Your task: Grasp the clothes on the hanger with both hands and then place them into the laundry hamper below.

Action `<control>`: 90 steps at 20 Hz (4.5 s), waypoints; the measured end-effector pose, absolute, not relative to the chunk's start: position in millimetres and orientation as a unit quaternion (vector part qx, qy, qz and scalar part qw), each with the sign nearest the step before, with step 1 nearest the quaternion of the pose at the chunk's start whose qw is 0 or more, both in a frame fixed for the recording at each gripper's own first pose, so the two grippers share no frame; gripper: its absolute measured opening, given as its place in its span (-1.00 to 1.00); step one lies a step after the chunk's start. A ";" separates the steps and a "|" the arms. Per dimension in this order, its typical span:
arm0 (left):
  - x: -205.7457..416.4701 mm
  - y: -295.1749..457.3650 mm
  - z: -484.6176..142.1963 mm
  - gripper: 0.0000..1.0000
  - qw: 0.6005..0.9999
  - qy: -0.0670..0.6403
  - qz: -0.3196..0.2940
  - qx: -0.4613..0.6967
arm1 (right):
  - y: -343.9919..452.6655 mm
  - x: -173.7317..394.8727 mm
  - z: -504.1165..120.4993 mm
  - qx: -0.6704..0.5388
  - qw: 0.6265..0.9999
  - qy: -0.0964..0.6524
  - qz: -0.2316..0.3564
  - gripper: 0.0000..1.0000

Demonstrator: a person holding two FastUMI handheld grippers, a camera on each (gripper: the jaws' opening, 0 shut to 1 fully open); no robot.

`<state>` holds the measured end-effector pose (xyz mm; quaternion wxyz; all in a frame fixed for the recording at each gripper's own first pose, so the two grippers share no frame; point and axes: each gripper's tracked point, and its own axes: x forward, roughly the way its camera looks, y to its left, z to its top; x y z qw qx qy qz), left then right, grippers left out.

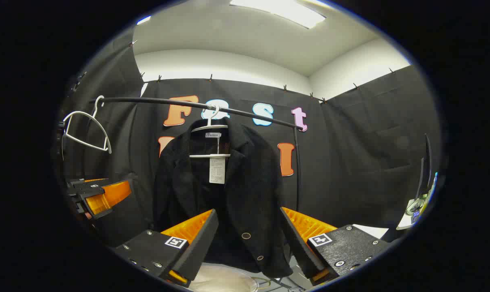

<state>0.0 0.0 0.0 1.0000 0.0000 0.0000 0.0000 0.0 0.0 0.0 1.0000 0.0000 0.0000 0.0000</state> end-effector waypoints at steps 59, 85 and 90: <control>73.5 -48.4 -13.7 0.93 0.996 0.018 -0.071 -0.047 | -18.3 150.5 8.1 -0.096 0.995 -0.013 -0.012 -0.70; 179.2 -54.6 -35.1 0.87 0.995 -0.069 0.054 0.054 | -2.0 151.3 10.4 -0.054 0.998 0.000 0.035 -0.78; 199.5 -69.4 -52.3 0.92 0.989 -0.053 0.088 0.102 | -5.4 146.9 14.3 -0.050 0.998 -0.005 0.028 -0.78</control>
